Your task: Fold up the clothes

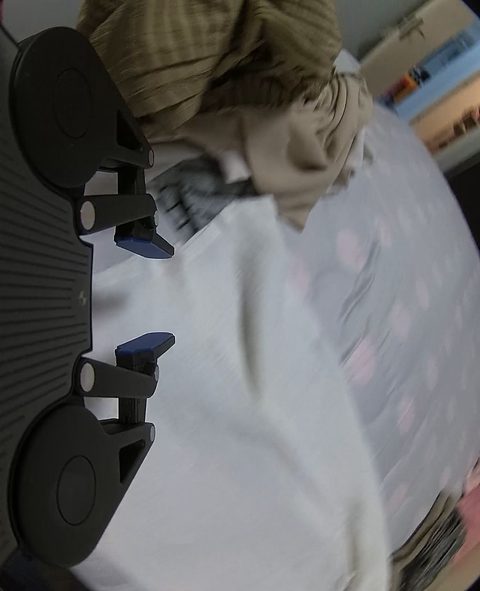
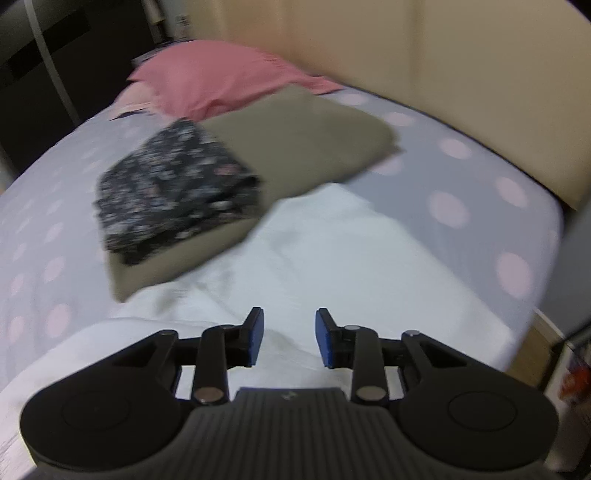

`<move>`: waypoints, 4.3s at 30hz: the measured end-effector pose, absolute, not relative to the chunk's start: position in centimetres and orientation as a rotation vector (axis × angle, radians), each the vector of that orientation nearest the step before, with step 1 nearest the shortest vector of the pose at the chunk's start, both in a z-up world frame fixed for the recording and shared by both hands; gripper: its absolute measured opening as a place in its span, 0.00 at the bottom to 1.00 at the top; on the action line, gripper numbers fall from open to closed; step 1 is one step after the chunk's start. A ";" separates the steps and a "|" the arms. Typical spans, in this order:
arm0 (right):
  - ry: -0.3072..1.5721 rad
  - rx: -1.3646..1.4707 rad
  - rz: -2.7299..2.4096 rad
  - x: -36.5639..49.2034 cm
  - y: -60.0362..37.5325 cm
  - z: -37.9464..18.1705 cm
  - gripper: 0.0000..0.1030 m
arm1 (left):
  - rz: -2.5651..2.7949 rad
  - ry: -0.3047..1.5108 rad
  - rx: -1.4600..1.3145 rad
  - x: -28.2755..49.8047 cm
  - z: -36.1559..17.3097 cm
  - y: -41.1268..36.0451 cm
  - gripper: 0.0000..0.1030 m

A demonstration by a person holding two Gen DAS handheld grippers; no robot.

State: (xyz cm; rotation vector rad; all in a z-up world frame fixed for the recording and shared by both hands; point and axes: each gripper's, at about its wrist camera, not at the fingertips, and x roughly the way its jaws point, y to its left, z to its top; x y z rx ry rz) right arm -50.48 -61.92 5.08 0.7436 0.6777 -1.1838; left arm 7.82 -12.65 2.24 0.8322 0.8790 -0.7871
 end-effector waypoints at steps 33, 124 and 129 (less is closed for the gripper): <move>0.846 0.900 -1.086 -32.1 -71.2 -7.9 0.20 | -0.786 0.881 0.931 16.5 -9.3 -21.4 0.22; 0.701 1.166 -1.167 -54.4 -59.9 -0.3 0.36 | -1.201 0.677 1.408 -5.2 -6.2 -6.5 0.32; 0.687 1.180 -1.165 -54.6 -59.9 -0.3 0.36 | -1.149 0.592 1.504 -5.5 -7.8 -7.0 0.32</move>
